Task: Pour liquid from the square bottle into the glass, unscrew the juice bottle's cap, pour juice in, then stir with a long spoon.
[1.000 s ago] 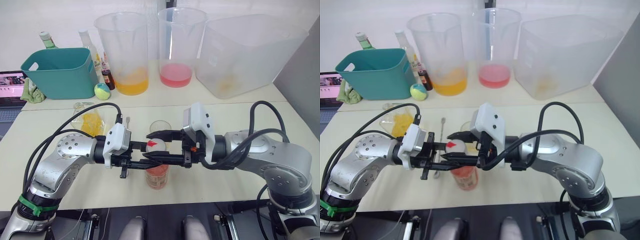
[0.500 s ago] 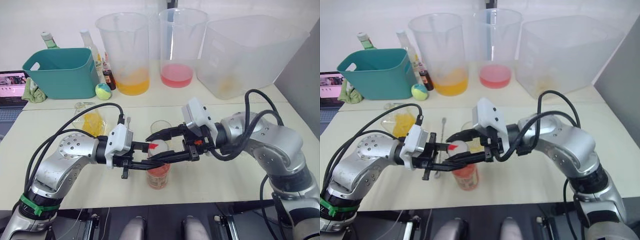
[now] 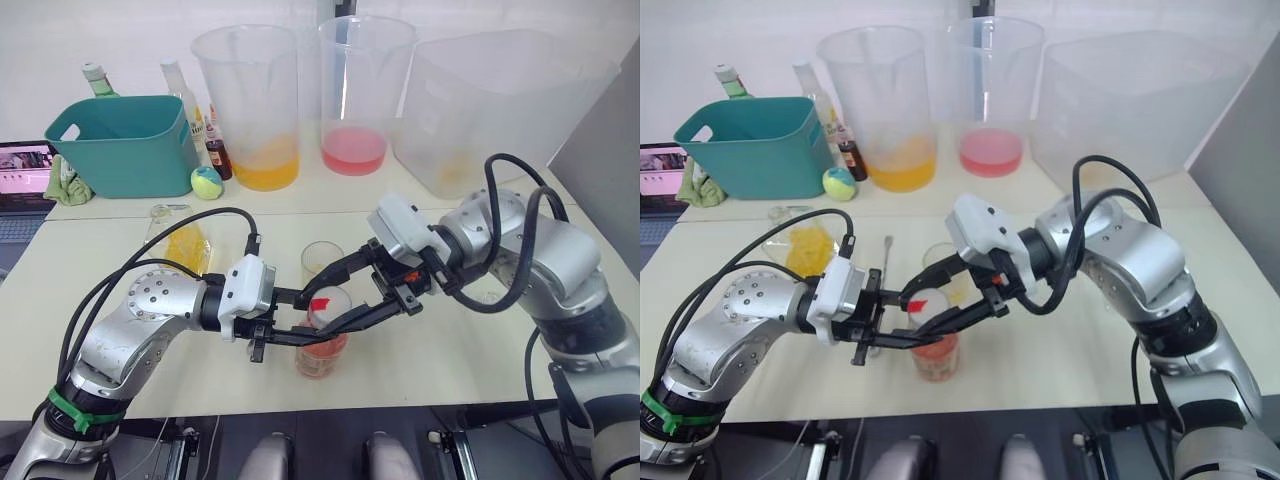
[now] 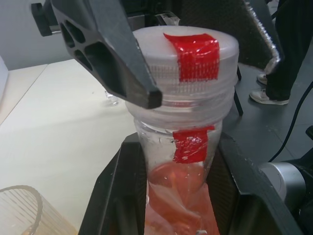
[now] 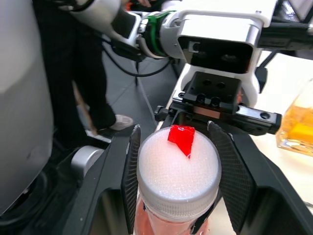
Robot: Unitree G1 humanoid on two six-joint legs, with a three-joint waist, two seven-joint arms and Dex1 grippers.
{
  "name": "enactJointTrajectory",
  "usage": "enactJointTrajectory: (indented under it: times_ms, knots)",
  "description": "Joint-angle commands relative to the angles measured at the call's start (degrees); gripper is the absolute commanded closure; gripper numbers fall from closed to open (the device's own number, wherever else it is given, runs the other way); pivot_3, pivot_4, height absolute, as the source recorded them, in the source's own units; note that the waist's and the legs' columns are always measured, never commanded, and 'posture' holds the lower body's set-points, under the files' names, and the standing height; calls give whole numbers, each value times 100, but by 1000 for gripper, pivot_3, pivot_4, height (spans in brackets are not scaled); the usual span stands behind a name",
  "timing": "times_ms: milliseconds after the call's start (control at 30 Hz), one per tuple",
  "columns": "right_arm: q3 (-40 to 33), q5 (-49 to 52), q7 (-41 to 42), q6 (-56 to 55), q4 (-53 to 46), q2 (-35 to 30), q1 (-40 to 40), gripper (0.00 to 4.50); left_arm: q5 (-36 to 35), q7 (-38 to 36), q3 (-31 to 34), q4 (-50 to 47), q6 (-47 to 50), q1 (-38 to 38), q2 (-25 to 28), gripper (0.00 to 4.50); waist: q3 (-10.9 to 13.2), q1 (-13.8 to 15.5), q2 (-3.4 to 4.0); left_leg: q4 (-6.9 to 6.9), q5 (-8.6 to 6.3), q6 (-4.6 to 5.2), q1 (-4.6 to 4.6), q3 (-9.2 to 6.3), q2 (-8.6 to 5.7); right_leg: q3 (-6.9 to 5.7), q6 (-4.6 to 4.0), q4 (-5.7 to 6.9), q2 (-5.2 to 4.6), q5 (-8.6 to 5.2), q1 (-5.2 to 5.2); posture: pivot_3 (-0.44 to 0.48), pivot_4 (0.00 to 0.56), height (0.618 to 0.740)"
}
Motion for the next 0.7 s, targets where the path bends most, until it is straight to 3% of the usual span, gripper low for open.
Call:
enactJointTrajectory:
  times_ms: [33,700]
  knots:
    - [125,-496,389,-248,536,26,-165,2807,192,-83,20,259,114,178,153,3260,0,1,0,0,0,0,0,-1,1,-2,0,0,1,0,0,0,150,729]
    - [-951,427,-449,592,-228,230,-248,2807,239,-230,1,160,92,350,299,3260,2,14,-1,1,0,0,-21,-16,1,3,-2,7,0,1,-28,0,150,729]
